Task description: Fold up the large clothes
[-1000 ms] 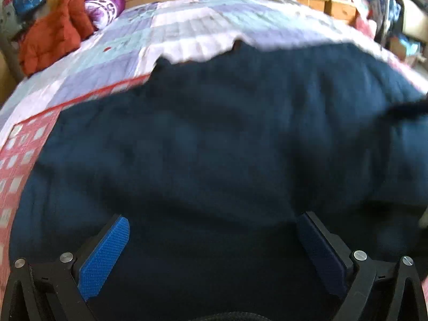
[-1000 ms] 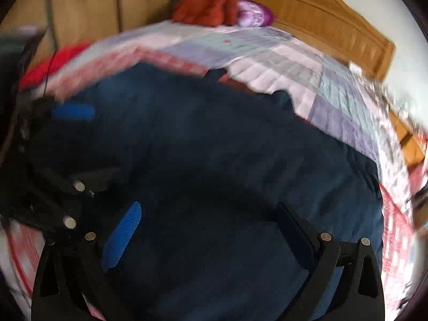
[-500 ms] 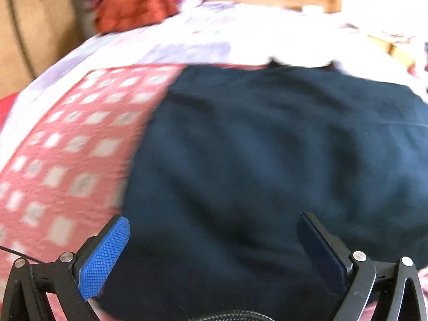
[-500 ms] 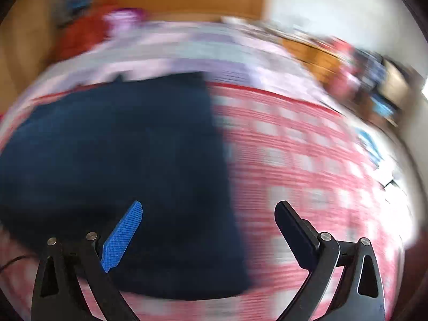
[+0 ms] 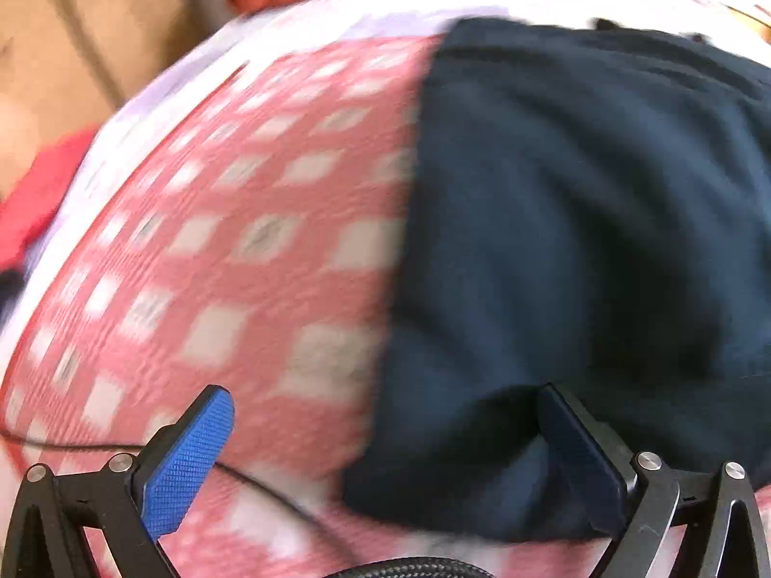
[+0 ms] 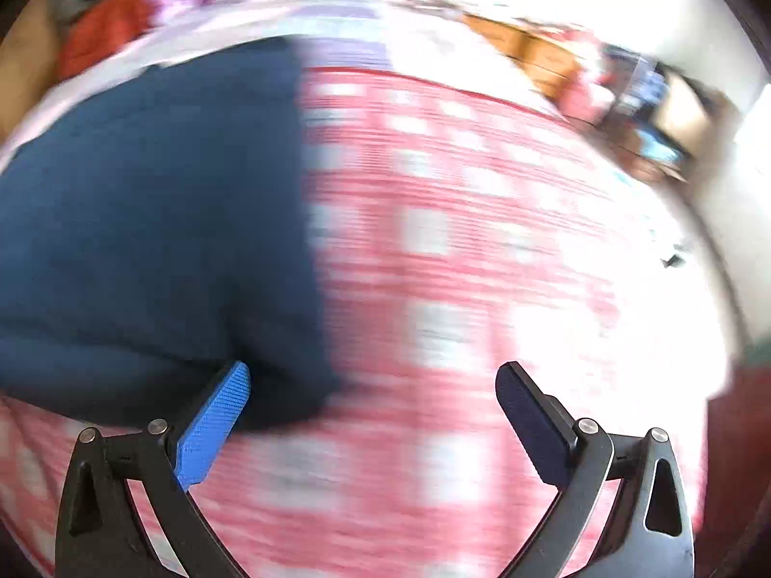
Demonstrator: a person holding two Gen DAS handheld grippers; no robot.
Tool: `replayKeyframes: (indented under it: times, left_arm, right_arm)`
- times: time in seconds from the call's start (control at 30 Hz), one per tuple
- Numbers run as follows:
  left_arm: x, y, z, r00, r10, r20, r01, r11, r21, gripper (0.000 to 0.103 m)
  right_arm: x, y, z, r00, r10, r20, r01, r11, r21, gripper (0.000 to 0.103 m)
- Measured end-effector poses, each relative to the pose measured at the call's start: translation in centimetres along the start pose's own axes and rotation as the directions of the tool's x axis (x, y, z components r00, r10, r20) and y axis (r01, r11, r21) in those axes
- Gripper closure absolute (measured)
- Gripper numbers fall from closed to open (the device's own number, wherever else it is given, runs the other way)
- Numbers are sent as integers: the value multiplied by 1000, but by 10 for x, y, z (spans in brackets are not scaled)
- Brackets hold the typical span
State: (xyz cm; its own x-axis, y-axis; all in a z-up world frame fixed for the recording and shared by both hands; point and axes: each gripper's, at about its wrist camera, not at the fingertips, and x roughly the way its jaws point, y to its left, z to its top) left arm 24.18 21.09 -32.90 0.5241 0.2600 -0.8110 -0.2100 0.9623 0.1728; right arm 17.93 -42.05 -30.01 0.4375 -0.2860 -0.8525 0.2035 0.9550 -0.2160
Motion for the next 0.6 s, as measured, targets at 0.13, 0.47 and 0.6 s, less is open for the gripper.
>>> replayKeyframes:
  times: [0.13, 0.47, 0.6]
  left_arm:
    - [-28, 17, -7, 1000, -5, -12, 4, 998, -68, 0]
    - [-176, -25, -36, 983, -162, -81, 160, 987, -31, 0]
    - [-259, -37, -30, 985, -148, -91, 150, 989, 9, 0]
  right_arm:
    - [-53, -13, -14, 998, 35, 61, -33, 999, -26, 1]
    - [-208, 112, -37, 952, 302, 53, -295, 949, -111, 1]
    - [-276, 145, -39, 926, 377, 10, -374, 923, -86, 1]
